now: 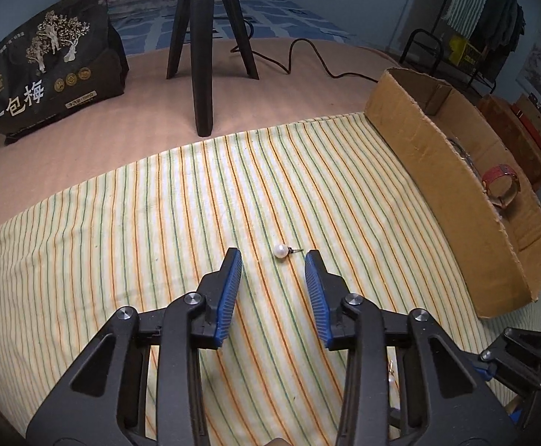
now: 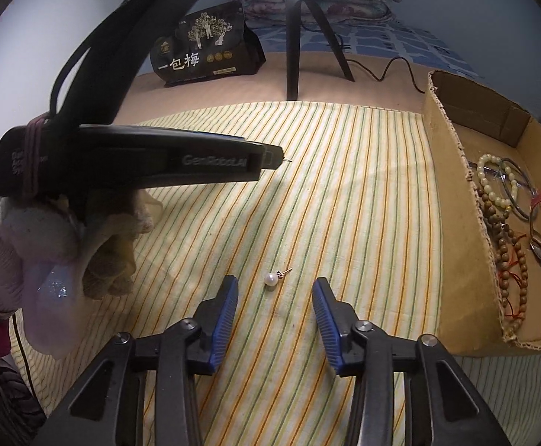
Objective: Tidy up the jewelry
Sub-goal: 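Grasp the small pearl earring with the left tool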
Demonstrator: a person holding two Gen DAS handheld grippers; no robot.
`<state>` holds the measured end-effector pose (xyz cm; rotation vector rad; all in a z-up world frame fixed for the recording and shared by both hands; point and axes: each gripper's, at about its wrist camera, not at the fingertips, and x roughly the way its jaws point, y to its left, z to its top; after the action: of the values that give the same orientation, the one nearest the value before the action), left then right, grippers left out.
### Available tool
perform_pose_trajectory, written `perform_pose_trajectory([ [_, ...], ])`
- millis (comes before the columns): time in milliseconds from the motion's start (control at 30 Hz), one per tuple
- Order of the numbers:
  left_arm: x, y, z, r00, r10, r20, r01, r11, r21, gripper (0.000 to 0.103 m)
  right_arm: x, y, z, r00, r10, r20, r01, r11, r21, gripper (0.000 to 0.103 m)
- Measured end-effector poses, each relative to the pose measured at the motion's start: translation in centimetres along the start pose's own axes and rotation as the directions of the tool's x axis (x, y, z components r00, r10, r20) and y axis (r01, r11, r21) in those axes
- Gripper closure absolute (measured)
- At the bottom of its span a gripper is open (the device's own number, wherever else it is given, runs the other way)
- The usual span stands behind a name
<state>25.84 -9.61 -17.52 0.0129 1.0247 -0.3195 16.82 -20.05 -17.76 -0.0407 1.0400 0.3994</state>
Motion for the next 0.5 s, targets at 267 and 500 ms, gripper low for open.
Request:
perform_pose_trajectory([
  [267,1.1,0.0,0.4,1.0,-0.001,-0.009,0.0,1.0,-0.003,0.073,0.7,0.5,0.3,1.0,-0.007,-0.012,0.006,1.0,-0.023,0.067],
  [500,1.4,-0.3,0.2,1.0,0.003,-0.012,-0.003,1.0,0.014,0.087,1.2,1.1,0.2,0.999,-0.017,-0.028,0.015,0.999,-0.045,0.082],
])
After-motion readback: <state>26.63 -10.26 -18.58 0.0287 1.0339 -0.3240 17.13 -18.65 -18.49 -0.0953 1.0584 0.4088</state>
